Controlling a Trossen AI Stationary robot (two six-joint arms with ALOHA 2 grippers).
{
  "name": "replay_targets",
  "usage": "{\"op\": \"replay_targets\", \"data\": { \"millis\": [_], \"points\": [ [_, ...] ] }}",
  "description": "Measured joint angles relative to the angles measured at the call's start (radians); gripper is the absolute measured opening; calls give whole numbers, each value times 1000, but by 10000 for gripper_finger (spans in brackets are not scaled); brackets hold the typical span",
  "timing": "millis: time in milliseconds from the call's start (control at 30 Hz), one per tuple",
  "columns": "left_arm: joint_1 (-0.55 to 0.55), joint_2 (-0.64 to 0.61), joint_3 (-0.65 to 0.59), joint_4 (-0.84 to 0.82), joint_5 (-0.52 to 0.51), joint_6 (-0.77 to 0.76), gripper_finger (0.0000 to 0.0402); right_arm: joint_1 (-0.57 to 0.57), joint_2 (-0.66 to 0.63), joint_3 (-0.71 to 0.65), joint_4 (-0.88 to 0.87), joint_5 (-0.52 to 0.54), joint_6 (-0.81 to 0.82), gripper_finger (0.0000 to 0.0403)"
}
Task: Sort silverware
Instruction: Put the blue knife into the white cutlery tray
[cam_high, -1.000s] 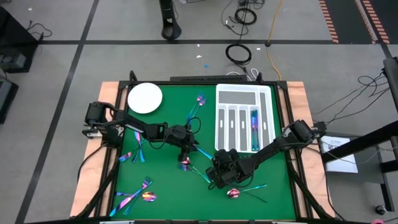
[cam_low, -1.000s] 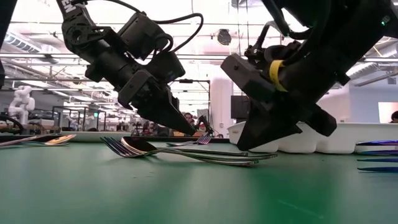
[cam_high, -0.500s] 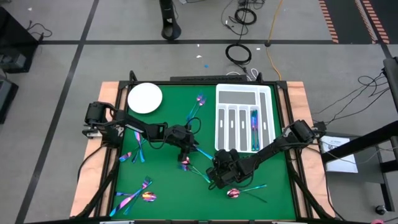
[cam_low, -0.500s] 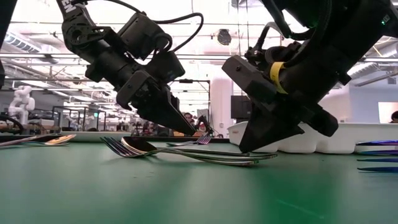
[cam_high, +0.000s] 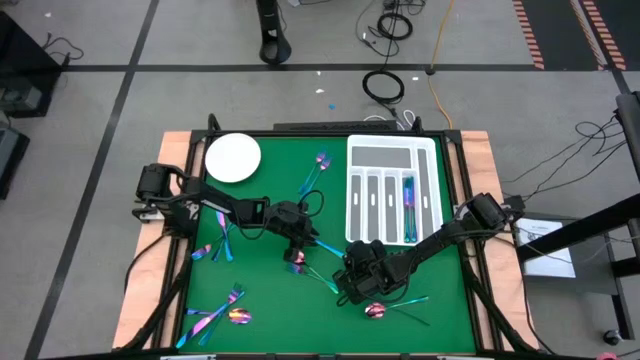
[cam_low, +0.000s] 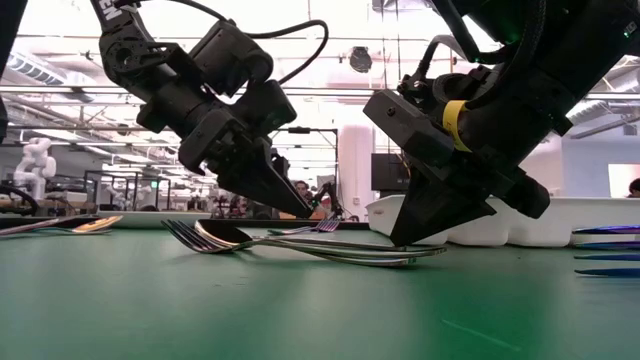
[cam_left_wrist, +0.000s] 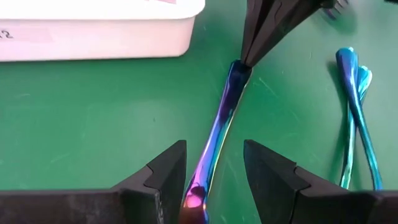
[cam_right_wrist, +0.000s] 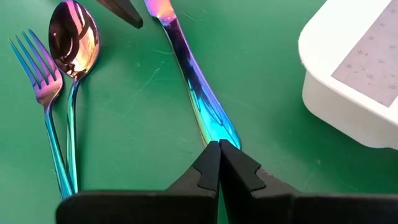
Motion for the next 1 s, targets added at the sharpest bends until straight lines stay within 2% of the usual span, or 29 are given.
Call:
{"op": "replay_targets", "data": {
  "millis": [267,533,800,1000],
  "points": [
    [0,0,0,-18,-6,21,162,5,53,2,22,16,36,0],
    [26,0,0,-18,-13,86,162,11,52,1,25,17,49,0],
    [79,0,3,-75,78,168,162,11,52,0,24,17,49,0],
    [90,1,87,-176,122,229,162,11,52,0,25,17,49,0]
  ]
}}
